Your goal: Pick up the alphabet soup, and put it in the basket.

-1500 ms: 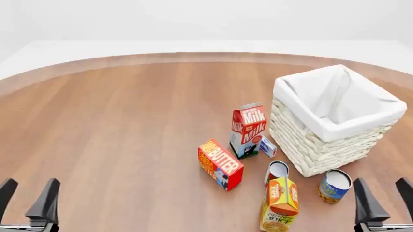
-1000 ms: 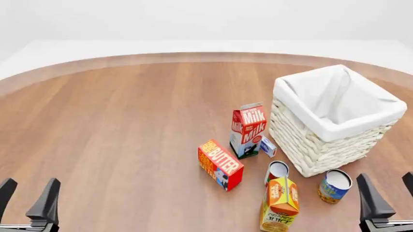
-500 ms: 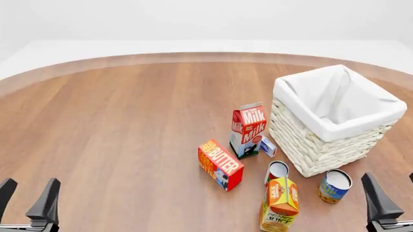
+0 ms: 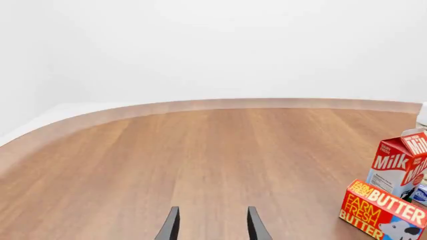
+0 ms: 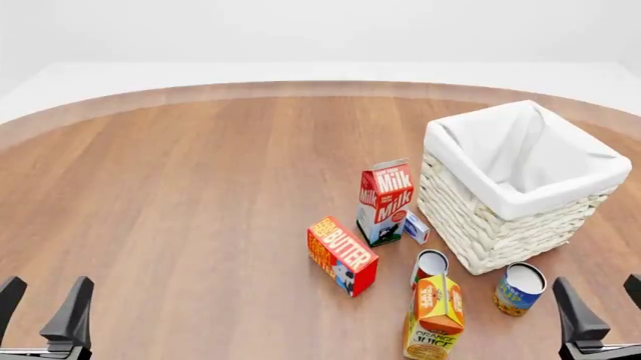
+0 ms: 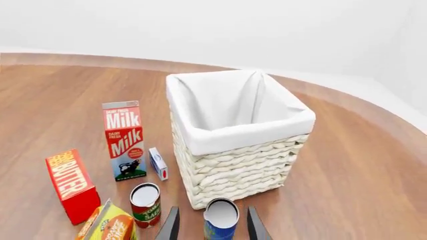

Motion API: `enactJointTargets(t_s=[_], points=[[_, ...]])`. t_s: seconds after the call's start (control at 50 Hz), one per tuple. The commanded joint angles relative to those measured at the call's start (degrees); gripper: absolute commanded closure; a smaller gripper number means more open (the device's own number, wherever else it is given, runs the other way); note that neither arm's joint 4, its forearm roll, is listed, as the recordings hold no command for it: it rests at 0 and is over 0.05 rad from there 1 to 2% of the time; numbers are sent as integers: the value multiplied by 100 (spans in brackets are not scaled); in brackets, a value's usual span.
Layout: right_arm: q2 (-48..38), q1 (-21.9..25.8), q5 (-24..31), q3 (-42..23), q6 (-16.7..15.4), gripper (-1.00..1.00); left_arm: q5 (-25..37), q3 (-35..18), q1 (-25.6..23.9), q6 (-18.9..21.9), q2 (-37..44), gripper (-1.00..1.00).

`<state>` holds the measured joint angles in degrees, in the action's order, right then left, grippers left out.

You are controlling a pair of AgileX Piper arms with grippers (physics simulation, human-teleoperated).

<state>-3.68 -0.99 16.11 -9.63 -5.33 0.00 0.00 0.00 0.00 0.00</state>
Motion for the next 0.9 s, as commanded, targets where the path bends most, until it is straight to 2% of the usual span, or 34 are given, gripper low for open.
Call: enactJointTargets(t_s=[0.02, 0.1, 0.38, 0.64, 0.9], points=[[-148, -56, -23, 139, 37, -100, 0, 0, 0, 0, 0, -100], [-403, -167, -267, 206, 145, -100, 0, 0, 0, 0, 0, -100], [-618, -263, -534, 393, 151, -100, 0, 0, 0, 0, 0, -100], [-1454, -274, -1572, 799, 189, -100, 0, 0, 0, 0, 0, -100], [-1692, -323, -1850, 955, 226, -100, 0, 0, 0, 0, 0, -100]])
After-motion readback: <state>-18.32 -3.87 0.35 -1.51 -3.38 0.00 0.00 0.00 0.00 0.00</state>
